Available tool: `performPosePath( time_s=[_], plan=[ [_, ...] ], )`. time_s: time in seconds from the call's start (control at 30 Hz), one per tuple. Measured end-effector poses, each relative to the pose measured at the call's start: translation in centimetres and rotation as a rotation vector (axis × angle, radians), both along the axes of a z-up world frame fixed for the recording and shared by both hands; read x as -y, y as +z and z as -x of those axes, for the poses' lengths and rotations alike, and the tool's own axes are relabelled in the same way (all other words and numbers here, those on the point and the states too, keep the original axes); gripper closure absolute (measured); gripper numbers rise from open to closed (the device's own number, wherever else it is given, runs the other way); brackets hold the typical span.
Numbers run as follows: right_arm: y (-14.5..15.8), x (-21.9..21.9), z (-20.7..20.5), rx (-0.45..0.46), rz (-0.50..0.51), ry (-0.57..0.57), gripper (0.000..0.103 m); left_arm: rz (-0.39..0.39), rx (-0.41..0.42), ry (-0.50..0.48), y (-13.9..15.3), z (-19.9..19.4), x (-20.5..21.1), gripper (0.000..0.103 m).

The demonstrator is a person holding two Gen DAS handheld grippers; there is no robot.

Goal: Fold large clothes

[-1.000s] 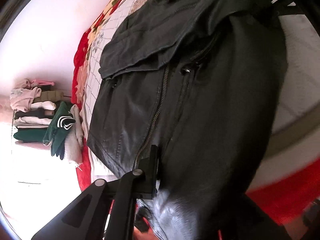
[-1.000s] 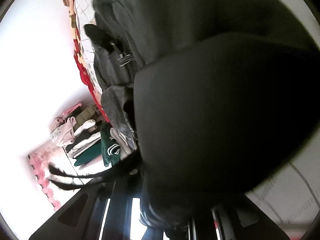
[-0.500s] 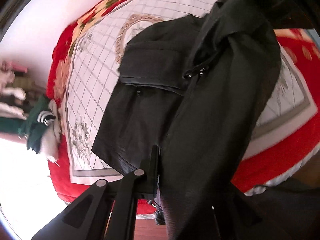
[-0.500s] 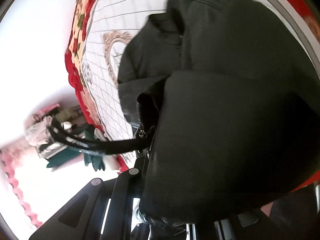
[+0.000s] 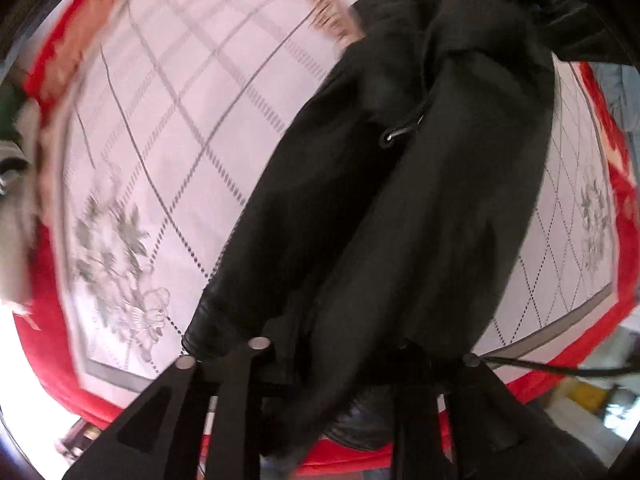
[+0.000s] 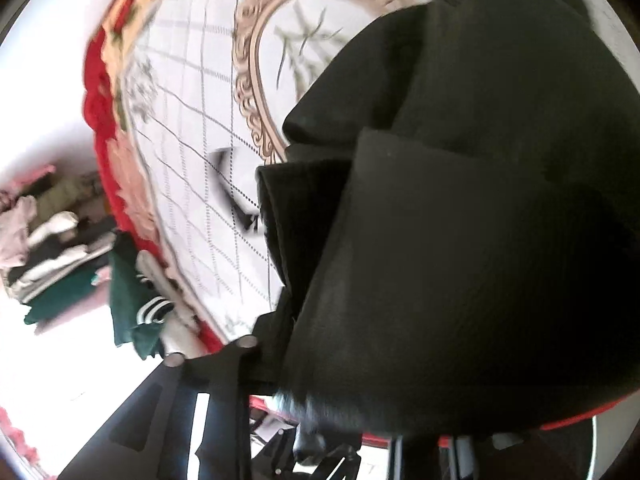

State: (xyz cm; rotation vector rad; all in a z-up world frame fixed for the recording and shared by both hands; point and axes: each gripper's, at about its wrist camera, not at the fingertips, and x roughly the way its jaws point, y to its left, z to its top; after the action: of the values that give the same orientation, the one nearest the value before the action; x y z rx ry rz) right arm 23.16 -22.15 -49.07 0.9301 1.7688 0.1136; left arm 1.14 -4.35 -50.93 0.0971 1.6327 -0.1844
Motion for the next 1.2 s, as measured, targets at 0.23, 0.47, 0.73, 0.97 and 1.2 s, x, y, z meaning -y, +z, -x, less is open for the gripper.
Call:
performPosePath(
  time_s=[0.23,0.47,0.73,0.97,1.2],
  plan=[
    [-1.2,-2.3,-1.5,0.025,-0.188,-0.111,0.044,0.254,-0.049,0.231,0.5,-1.6,-10.3,0.035],
    [4.5,4.3,1.0,0.271,-0.107,-0.143,0.037,0.223,0.081,0.317,4.5,-2.2,-11.7,0.011],
    [-1.9,14.6,3.1,0.296,0.175,-0.109,0.027,0.179,0.082,0.318,-0.8,-3.9,-3.0,0.01],
    [-8.5,15.6,0.8,0.331,-0.152,-0.297,0.054,0.0,0.034,0.275,-6.5,-6.4,-1.2,0.002],
    [-7.0,16.0,9.8,0.247,-0.111,-0.706,0.088,-0.064,0.065,0.176,-5.5,-7.9,-1.4,0.001]
  ],
)
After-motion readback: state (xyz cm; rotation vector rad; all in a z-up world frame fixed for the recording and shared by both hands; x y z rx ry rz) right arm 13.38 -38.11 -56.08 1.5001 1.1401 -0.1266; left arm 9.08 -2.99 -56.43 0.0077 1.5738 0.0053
